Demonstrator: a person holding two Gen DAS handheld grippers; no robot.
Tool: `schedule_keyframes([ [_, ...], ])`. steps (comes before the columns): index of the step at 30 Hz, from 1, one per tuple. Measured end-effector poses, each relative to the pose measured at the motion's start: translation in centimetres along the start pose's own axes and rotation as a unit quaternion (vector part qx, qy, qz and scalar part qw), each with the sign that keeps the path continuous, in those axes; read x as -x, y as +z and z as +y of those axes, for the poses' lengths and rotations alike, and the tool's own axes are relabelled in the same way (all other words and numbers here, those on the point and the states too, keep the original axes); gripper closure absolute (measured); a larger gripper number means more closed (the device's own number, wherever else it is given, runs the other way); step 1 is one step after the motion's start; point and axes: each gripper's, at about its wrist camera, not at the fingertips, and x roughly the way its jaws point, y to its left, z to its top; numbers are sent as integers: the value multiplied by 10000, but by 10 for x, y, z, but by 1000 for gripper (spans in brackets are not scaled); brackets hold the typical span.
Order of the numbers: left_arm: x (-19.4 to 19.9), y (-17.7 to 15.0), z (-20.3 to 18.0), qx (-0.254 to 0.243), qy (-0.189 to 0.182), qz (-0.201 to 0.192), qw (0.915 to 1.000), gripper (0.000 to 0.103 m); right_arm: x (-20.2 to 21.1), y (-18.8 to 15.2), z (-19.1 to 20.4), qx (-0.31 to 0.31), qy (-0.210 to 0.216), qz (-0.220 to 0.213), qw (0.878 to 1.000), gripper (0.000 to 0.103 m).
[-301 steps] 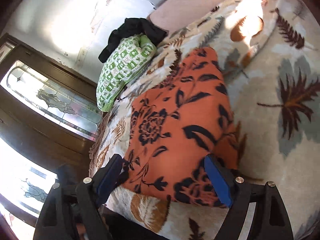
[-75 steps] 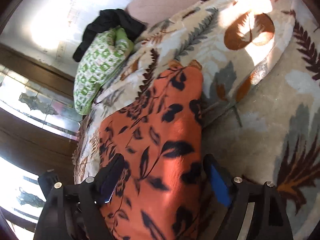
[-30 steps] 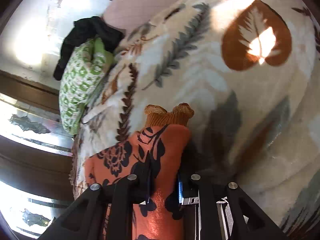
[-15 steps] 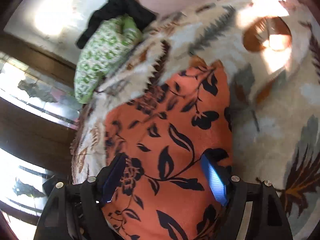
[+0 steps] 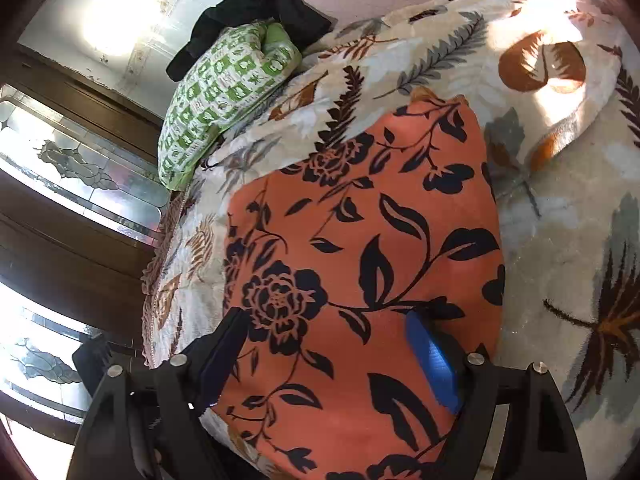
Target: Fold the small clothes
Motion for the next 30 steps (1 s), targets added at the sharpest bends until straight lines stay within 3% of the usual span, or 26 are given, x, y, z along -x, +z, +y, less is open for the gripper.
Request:
schedule_keyframes([
  [3, -1, 1, 1, 28, -12, 14, 10000, 36, 6, -1, 8, 259, 121, -72, 9996, 19],
  [6, 0, 0, 0, 3, -55, 15, 10000, 36, -15, -7, -17, -90, -284, 267, 9992, 19],
  [11, -1, 0, 0, 10, 2, 14, 10000, 36, 9, -7, -3, -45, 32, -21, 10000, 19],
  [13, -2, 0, -1, 11, 13, 15, 10000, 36, 10, -12, 3, 130, 177, 40, 9998, 19],
  [16, -3, 0, -2, -16, -8, 21, 10000, 36, -11, -24, -14, -19, 60, 315, 9995, 19],
  [18, -2, -1, -1, -18, -16, 3, 10000, 36, -5, -24, -13, -12, 120, 187, 9998, 19],
  [24, 6, 3, 7, 363, -492, -134, 9980, 34, 34, -27, -3, 217, 298, -279, 9989, 19],
  [30, 12, 3, -2, 361, -980, -283, 9941, 27, 67, -53, -42, -103, 177, -609, 9979, 19],
])
